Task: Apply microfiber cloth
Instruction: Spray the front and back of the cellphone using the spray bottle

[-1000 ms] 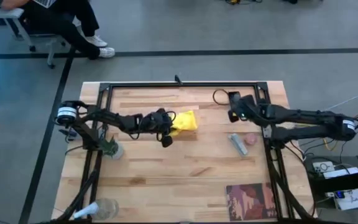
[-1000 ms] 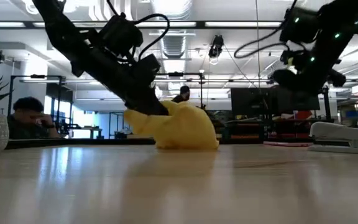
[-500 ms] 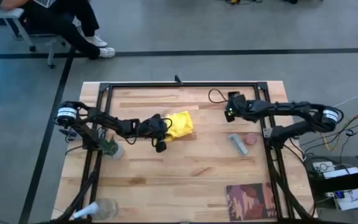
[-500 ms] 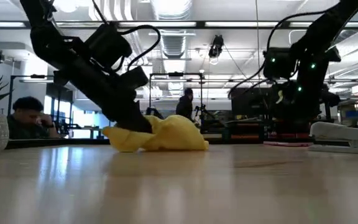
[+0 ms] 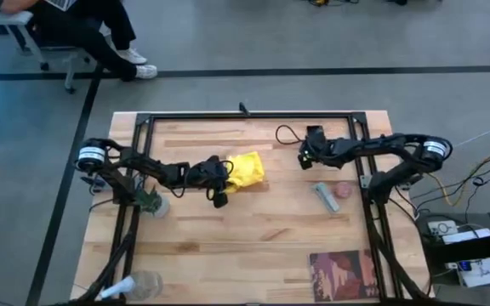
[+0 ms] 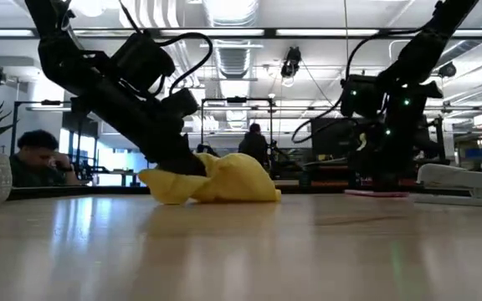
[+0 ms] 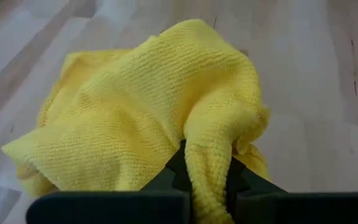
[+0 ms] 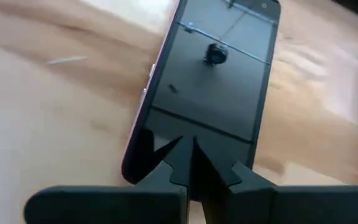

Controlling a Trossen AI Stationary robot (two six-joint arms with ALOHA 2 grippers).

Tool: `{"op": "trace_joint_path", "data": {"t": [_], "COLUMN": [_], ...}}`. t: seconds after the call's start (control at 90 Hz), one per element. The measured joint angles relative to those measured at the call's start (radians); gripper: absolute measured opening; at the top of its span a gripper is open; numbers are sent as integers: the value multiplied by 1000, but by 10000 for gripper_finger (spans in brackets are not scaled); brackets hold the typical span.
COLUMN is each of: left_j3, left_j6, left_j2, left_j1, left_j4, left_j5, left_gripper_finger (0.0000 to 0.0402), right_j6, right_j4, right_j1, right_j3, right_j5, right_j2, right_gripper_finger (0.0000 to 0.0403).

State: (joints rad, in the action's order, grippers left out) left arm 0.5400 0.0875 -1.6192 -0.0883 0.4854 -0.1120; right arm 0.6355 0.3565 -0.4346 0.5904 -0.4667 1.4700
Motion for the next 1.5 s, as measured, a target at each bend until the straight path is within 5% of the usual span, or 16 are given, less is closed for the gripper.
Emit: {"op": "trace_joint_path", "data": {"t": [0.878,1.256,1.5], "left_j3": [0,0,0], "left_j6": [3,3,4], "left_j2": [-1,-1,-5], "left_j1": [0,-2,-2], "left_j4": [11,12,13], "left_j5": [-11,-39,-65], "left_gripper_finger": [9,10,10], "right_j6": [-17,-586,-683], "right_j4": [-498,-236,95], "right_j1": [476,575,572], "right_j3": [68,225,265], "right_j5": [229,123,80], "right_j2": [154,100,119], "right_gripper_finger": [0,0,50]}}
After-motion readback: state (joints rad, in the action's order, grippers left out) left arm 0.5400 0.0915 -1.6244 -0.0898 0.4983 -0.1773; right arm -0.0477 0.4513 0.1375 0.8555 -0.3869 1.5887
